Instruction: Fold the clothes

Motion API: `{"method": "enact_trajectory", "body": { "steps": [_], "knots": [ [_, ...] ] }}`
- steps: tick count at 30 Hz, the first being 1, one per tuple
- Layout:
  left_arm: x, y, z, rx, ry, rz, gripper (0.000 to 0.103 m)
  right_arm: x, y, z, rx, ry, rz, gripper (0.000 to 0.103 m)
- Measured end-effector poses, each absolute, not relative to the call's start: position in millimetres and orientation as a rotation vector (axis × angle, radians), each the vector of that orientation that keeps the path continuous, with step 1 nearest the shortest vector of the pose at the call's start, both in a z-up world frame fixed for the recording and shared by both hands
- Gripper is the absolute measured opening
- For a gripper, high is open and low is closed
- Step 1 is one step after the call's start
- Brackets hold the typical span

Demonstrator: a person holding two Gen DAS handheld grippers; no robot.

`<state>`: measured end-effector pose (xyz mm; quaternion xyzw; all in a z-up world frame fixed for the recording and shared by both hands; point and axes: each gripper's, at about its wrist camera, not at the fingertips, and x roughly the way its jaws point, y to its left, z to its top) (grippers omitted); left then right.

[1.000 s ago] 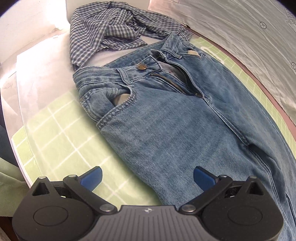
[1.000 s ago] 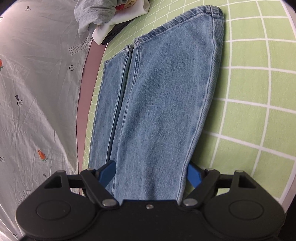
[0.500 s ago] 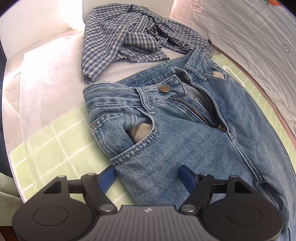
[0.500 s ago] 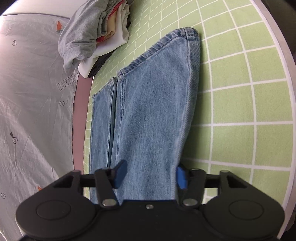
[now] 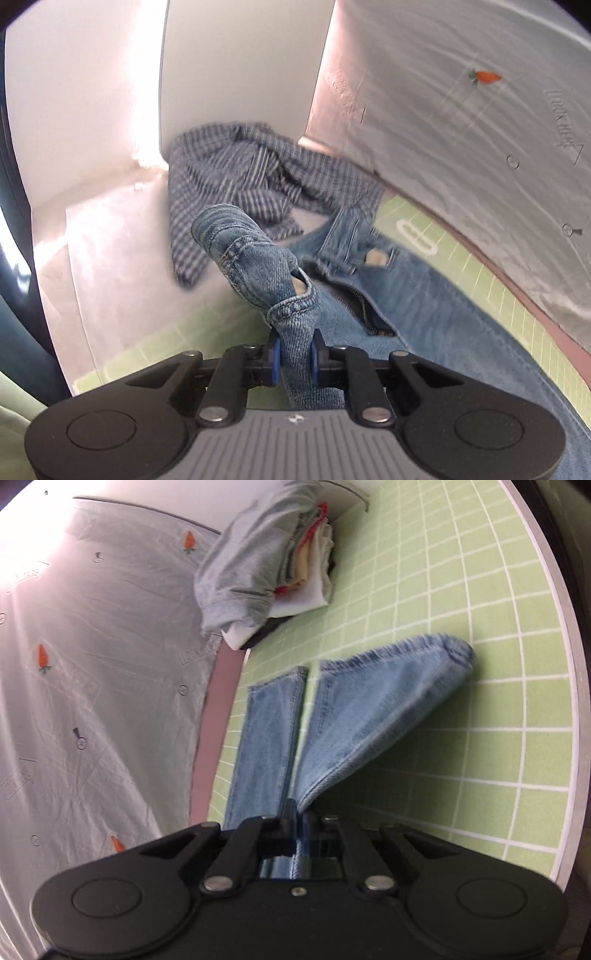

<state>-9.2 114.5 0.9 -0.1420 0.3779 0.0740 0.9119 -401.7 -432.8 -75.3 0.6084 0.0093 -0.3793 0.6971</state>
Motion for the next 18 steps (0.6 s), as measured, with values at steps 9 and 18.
{"method": "enact_trajectory", "body": {
  "steps": [9,18],
  "knots": [
    [-4,94,0,-0.285,0.735,0.220,0.016,-379,-454,-55,1.270,0.037,-0.778,0.003],
    [40,61,20,-0.321,0.644,0.193,0.016,-314,-499,-20,1.060,0.109,-0.706,0.003]
  ]
}}
